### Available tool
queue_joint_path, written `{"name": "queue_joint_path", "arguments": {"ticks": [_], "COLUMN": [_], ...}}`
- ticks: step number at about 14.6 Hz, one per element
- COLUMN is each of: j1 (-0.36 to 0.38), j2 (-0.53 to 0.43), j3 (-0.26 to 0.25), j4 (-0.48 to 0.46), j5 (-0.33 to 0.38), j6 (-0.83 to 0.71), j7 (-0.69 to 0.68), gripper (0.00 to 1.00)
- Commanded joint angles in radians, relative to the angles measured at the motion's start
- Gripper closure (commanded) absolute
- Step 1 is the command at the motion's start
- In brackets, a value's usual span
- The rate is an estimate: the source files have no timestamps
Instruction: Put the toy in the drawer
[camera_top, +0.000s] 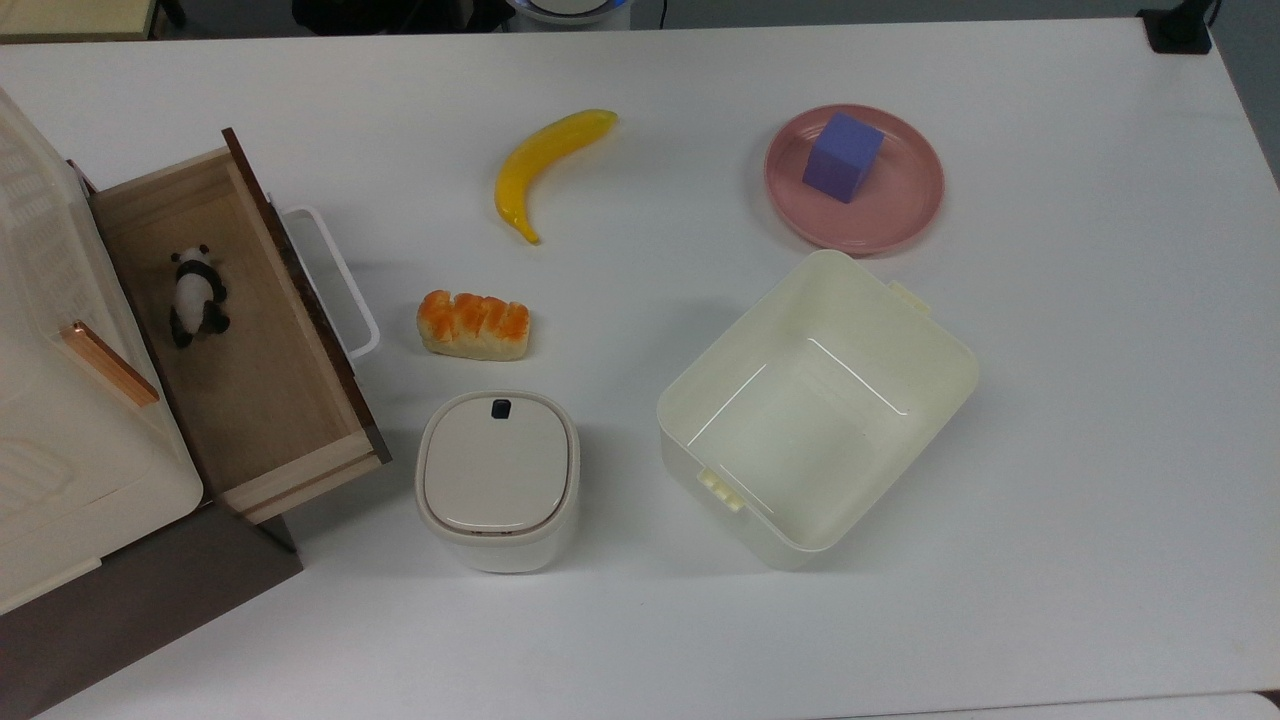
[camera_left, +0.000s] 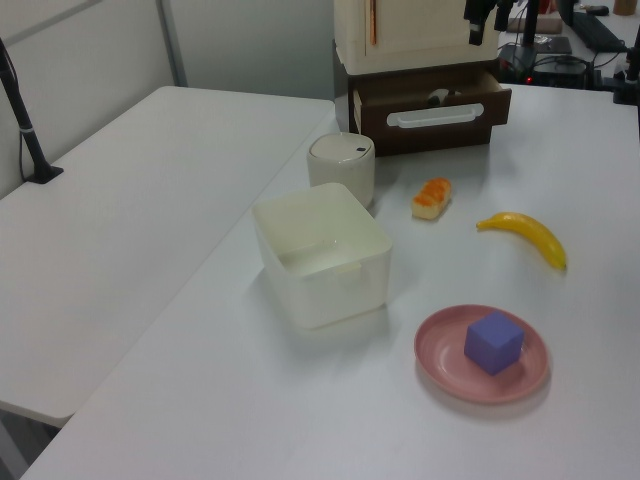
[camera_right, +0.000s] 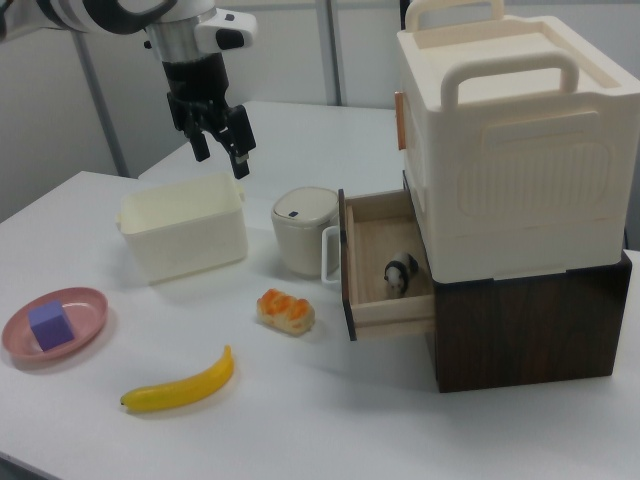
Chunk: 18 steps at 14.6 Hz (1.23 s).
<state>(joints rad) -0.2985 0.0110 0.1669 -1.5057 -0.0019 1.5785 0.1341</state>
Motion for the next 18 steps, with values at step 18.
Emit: {"name": "queue_joint_path", "arguments": {"ticks": [18], "j1": [0.262], "j2": [-0.019], "j3": [-0.245], "j4": [-0.021], "j5": [0.023], "j6": [0.009], "j7": [0.131], "gripper": [0.0]}}
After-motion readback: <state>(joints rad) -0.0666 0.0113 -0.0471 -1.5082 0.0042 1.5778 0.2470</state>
